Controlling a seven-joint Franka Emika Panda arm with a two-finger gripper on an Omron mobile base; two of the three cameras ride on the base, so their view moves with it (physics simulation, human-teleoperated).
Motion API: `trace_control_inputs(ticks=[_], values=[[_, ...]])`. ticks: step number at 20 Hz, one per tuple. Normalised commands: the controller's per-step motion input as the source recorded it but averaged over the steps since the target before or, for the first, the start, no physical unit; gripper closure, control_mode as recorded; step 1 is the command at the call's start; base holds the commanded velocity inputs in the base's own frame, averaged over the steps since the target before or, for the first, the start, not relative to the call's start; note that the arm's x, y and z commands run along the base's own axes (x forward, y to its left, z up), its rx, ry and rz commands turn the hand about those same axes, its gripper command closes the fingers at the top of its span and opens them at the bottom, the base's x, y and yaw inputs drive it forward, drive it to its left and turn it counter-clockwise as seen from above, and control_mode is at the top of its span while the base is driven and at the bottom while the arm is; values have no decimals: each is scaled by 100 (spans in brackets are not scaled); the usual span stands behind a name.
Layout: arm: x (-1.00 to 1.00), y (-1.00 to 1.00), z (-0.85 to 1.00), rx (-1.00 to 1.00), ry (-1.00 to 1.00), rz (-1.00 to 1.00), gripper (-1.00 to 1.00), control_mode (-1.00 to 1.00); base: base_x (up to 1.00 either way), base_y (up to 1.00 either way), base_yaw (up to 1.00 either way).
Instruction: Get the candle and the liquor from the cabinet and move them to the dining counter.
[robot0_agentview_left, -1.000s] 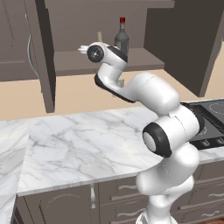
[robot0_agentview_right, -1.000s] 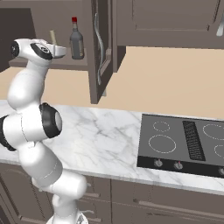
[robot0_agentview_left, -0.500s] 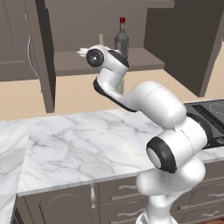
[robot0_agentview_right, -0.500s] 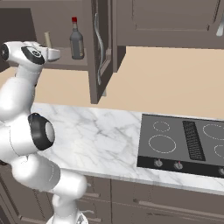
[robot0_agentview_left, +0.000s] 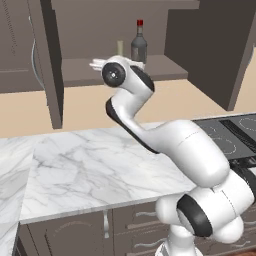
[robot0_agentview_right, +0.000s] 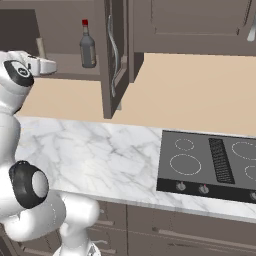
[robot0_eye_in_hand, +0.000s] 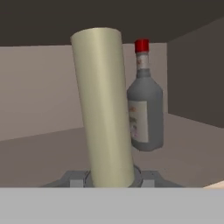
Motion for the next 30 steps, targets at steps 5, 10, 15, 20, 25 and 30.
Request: trace_control_inputs(ticks=[5, 10, 15, 20, 25, 30], values=[[-95, -39, 0, 0, 0, 8, 100, -100, 0, 0, 0], [-90, -36, 0, 0, 3, 10, 100, -100, 0, 0, 0], [-86, -24, -3, 0, 7, 10, 100, -100, 0, 0, 0], [-86, -6, -16, -5, 11, 12, 100, -100, 0, 0, 0], [-90, -7, -18, -5, 10, 11, 100, -100, 0, 0, 0], [-78, -2, -14, -2, 3, 4, 100, -100, 0, 0, 0]])
